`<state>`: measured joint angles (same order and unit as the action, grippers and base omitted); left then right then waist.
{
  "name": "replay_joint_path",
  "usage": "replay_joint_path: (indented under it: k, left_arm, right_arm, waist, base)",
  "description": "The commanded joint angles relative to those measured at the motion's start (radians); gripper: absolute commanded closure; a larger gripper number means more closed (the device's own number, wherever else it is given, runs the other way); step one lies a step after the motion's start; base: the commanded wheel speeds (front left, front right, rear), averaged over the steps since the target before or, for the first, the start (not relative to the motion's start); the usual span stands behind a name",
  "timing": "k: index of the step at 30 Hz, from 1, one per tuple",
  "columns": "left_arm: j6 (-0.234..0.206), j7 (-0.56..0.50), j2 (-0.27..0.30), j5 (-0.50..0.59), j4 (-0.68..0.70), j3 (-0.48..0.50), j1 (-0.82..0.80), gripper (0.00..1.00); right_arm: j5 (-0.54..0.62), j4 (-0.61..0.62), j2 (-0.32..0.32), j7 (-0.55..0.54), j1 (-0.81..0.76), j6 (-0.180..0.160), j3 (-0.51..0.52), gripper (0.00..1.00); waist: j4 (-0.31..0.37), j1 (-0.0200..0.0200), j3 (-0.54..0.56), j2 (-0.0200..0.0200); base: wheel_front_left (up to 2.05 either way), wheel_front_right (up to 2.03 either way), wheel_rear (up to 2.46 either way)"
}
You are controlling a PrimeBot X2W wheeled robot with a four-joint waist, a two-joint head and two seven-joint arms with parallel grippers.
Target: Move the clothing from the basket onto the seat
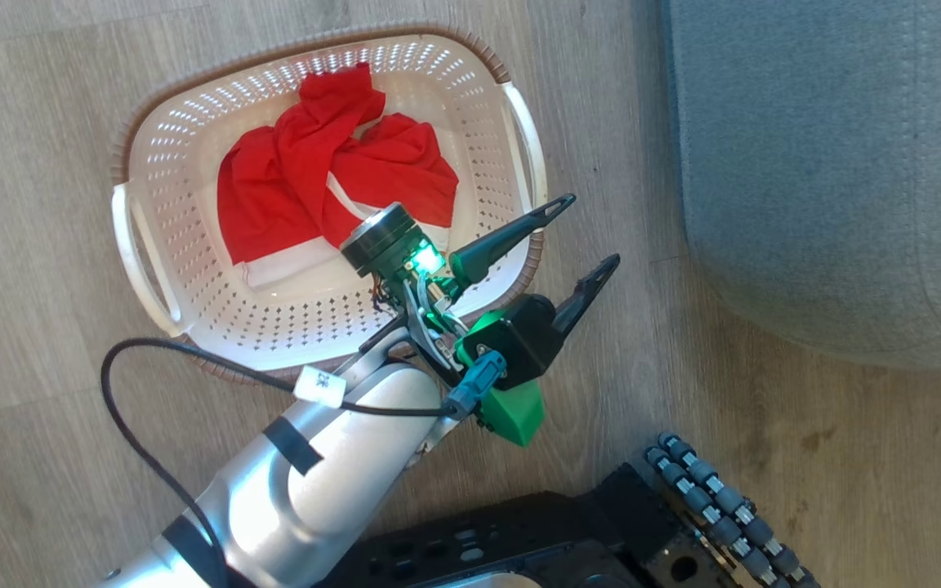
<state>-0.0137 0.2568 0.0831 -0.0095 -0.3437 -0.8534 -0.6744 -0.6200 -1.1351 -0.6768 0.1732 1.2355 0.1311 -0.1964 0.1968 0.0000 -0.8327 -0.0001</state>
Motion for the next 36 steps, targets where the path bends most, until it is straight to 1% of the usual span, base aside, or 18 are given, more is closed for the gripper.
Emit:
replay_joint_path:
  k: [1, 5, 12, 15, 21, 26, 30, 34, 36]
  left_arm:
    - [-0.008, 0.005, -0.011, -0.002, 0.024, 0.009, 0.013, 0.00]
    - [-0.007, 0.005, -0.011, 0.000, 0.018, 0.000, 0.014, 0.00]
    - [-0.010, 0.005, -0.021, -0.026, 0.023, 0.001, 0.038, 0.00]
    - [-0.011, 0.005, -0.025, -0.036, 0.024, 0.007, 0.051, 0.00]
    - [-0.013, 0.005, -0.031, -0.057, 0.031, 0.002, 0.092, 0.00]
    - [-0.029, 0.005, -0.032, -0.108, 0.069, 0.011, 0.136, 0.00]
    - [-0.041, 0.005, -0.033, -0.125, 0.084, 0.018, 0.153, 0.00]
    - [-0.066, 0.005, -0.033, -0.149, 0.103, 0.052, 0.174, 0.00]
    - [-0.073, 0.005, -0.033, -0.153, 0.108, 0.069, 0.187, 0.00]
  right_arm:
    - [-0.005, -0.003, -0.060, 0.024, -0.032, 0.000, -0.008, 0.00]
    - [-0.047, -0.049, -0.053, 0.034, -0.031, 0.000, -0.023, 0.00]
    - [-0.066, -0.070, -0.068, 0.035, -0.064, 0.000, -0.085, 0.00]
    - [-0.040, -0.077, -0.072, 0.042, -0.082, 0.000, -0.133, 0.00]
    - [-0.033, -0.081, -0.067, 0.055, -0.131, 0.000, -0.195, 0.00]
    - [-0.056, -0.042, -0.063, 0.063, -0.187, 0.000, -0.249, 0.00]
    - [-0.080, -0.002, -0.066, 0.074, -0.219, 0.000, -0.274, 0.00]
    - [-0.136, 0.114, -0.081, 0.086, -0.275, 0.000, -0.299, 0.00]
    - [-0.159, 0.175, -0.098, 0.088, -0.301, 0.000, -0.294, 0.00]
  waist:
    - [0.003, 0.0000, 0.003, 0.0001]
    - [0.007, 0.0000, 0.031, 0.0001]
    - [0.009, 0.0000, 0.106, 0.0001]
    - [0.014, 0.0000, 0.146, 0.0001]
    - [0.011, 0.0000, 0.243, 0.0001]
    - [0.002, 0.0000, 0.320, 0.0001]
    - [-0.004, 0.0000, 0.360, 0.0001]
    - [-0.019, 0.0000, 0.415, 0.0001]
    - [-0.025, 0.0000, 0.441, 0.0001]
  base:
    - [0.00, 0.00, 0.00]
    - [0.00, 0.00, 0.00]
    - [0.00, 0.00, 0.00]
    - [0.00, 0.00, 0.00]
    - [0.00, 0.00, 0.00]
    - [0.00, 0.00, 0.00]
    - [0.00, 0.00, 0.00]
    - [0.00, 0.00, 0.00]
    - [0.00, 0.00, 0.00]
